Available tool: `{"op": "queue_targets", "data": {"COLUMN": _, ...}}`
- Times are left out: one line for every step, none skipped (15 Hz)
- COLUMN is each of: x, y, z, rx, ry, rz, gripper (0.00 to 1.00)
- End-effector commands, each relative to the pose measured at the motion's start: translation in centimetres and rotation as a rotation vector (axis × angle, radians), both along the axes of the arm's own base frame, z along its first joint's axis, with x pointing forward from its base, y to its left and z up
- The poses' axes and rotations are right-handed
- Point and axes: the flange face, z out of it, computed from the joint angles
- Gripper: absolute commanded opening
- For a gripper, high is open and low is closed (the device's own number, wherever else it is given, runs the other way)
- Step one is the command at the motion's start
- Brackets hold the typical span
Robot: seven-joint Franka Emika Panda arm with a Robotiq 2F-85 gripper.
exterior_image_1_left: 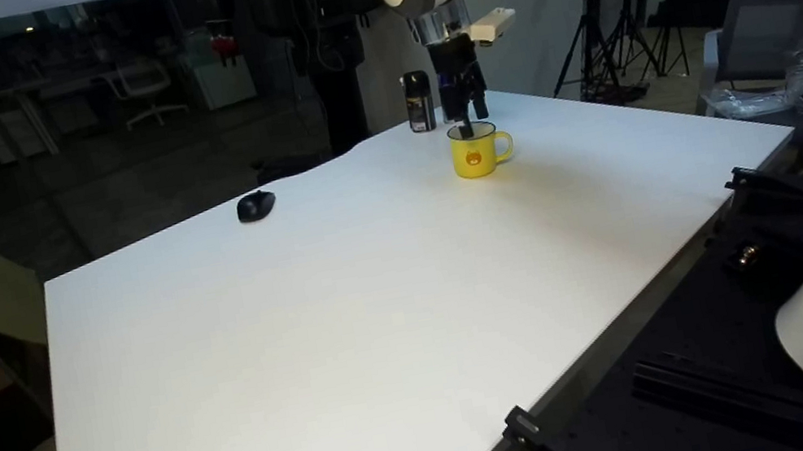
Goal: Move the cup to the left
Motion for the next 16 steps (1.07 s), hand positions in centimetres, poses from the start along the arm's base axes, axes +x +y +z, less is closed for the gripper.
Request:
{"op": "queue_targets", "data": {"x": 0.3, "y": 0.1, "z": -0.3, "rx": -0.001, "ry": 0.004, "rz": 0.020, "gripper": 1.00}}
{"op": "queue_targets", "data": {"x": 0.5, "y": 0.1, "z": -0.5, "rx": 0.001, "ry": 0.005, "rz": 0.033, "gripper": 1.00}}
{"op": "queue_targets", "data": {"x": 0.7, "y": 0.1, "z": -0.5, "rx": 0.002, "ry": 0.005, "rz": 0.040, "gripper": 1.00}}
{"op": "queue_targets", "data": {"x": 0.7, "y": 0.0, "z": -0.5, "rx": 0.002, "ry": 0.004, "rz": 0.044, "gripper": 1.00}}
{"op": "queue_targets", "data": {"x": 0.8, "y": -0.1, "z": -0.5, "rx": 0.002, "ry": 0.003, "rz": 0.046, "gripper": 1.00}}
{"op": "queue_targets", "data": {"x": 1.0, "y": -0.1, "z": -0.5, "rx": -0.002, "ry": -0.017, "rz": 0.053, "gripper": 1.00}}
{"op": "queue_targets", "data": {"x": 1.4, "y": 0.0, "z": -0.7, "rx": -0.001, "ry": -0.034, "rz": 0.064, "gripper": 1.00}}
{"op": "queue_targets", "data": {"x": 1.7, "y": 0.1, "z": -0.9, "rx": -0.003, "ry": -0.050, "rz": 0.071, "gripper": 1.00}}
{"op": "queue_targets", "data": {"x": 2.0, "y": 0.2, "z": -1.3, "rx": -0.006, "ry": -0.055, "rz": 0.079, "gripper": 1.00}}
{"op": "queue_targets", "data": {"x": 2.3, "y": 0.3, "z": -1.6, "rx": -0.008, "ry": -0.062, "rz": 0.085, "gripper": 1.00}}
{"op": "queue_targets", "data": {"x": 2.5, "y": 0.4, "z": -2.0, "rx": -0.010, "ry": -0.066, "rz": 0.094, "gripper": 1.00}}
{"op": "queue_targets", "data": {"x": 2.7, "y": 0.5, "z": -2.4, "rx": -0.012, "ry": -0.070, "rz": 0.104, "gripper": 1.00}}
{"op": "queue_targets", "data": {"x": 2.9, "y": 0.6, "z": -2.8, "rx": -0.013, "ry": -0.071, "rz": 0.112, "gripper": 1.00}}
{"op": "queue_targets", "data": {"x": 3.1, "y": 0.8, "z": -3.1, "rx": -0.012, "ry": -0.072, "rz": 0.115, "gripper": 1.00}}
{"op": "queue_targets", "data": {"x": 3.3, "y": 0.9, "z": -3.4, "rx": -0.009, "ry": -0.075, "rz": 0.120, "gripper": 0.75}}
{"op": "queue_targets", "data": {"x": 3.5, "y": 1.1, "z": -3.6, "rx": -0.010, "ry": -0.080, "rz": 0.125, "gripper": 0.74}}
